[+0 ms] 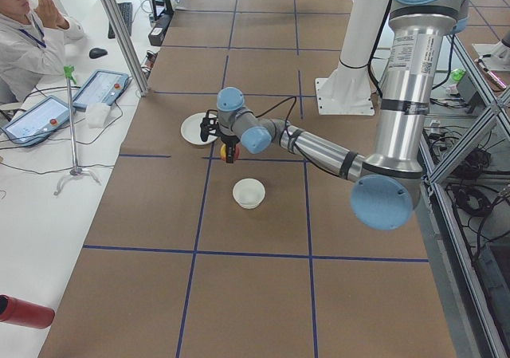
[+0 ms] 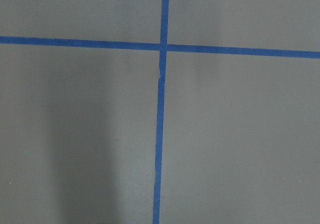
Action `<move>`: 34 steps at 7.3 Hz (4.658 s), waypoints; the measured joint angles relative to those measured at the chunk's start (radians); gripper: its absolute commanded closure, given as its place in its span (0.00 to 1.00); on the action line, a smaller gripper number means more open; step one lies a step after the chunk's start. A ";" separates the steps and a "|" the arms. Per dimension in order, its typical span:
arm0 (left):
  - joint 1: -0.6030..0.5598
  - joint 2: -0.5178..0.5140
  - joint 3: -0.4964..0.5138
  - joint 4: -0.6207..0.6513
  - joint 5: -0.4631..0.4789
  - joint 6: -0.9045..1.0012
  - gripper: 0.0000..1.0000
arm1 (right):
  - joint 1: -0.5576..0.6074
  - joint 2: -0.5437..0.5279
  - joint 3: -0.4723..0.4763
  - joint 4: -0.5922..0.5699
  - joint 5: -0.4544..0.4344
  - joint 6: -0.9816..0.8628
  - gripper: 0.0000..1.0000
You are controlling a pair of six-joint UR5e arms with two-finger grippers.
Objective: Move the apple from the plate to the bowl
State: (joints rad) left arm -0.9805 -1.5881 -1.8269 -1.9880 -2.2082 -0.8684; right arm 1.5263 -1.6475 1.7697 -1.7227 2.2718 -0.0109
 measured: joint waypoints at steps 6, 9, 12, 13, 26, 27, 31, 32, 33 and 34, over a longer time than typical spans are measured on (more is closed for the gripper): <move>0.087 0.139 0.021 -0.050 0.050 0.008 0.78 | 0.000 0.000 0.000 0.001 0.000 0.000 0.00; 0.101 0.136 0.072 -0.092 0.049 0.007 0.00 | 0.000 0.000 0.000 0.000 0.000 0.000 0.00; 0.113 0.134 0.083 -0.098 0.046 0.008 0.00 | 0.000 0.000 0.000 0.000 0.000 0.000 0.00; 0.111 0.134 0.078 -0.096 0.043 0.012 0.00 | 0.000 0.000 0.001 0.000 0.000 0.000 0.00; -0.511 0.003 0.134 0.322 -0.083 0.769 0.00 | 0.000 0.000 0.000 0.000 0.000 0.000 0.00; -0.532 -0.004 0.155 0.332 -0.084 0.836 0.00 | 0.000 0.000 0.000 0.000 0.000 0.000 0.00; -0.557 -0.007 0.158 0.374 -0.086 0.878 0.00 | 0.000 0.000 0.000 0.001 0.000 0.000 0.00; -0.559 0.007 0.144 0.374 -0.091 0.853 0.00 | 0.000 0.000 0.000 0.000 0.000 0.000 0.00; -0.559 0.018 0.138 0.372 -0.095 0.842 0.00 | 0.000 0.000 -0.001 0.000 0.000 0.000 0.00; -0.559 0.022 0.137 0.371 -0.096 0.837 0.00 | 0.000 0.000 -0.001 0.000 0.000 0.000 0.00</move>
State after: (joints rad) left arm -1.5391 -1.5664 -1.6898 -1.6172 -2.3046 -0.0312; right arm 1.5263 -1.6475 1.7690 -1.7226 2.2718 -0.0108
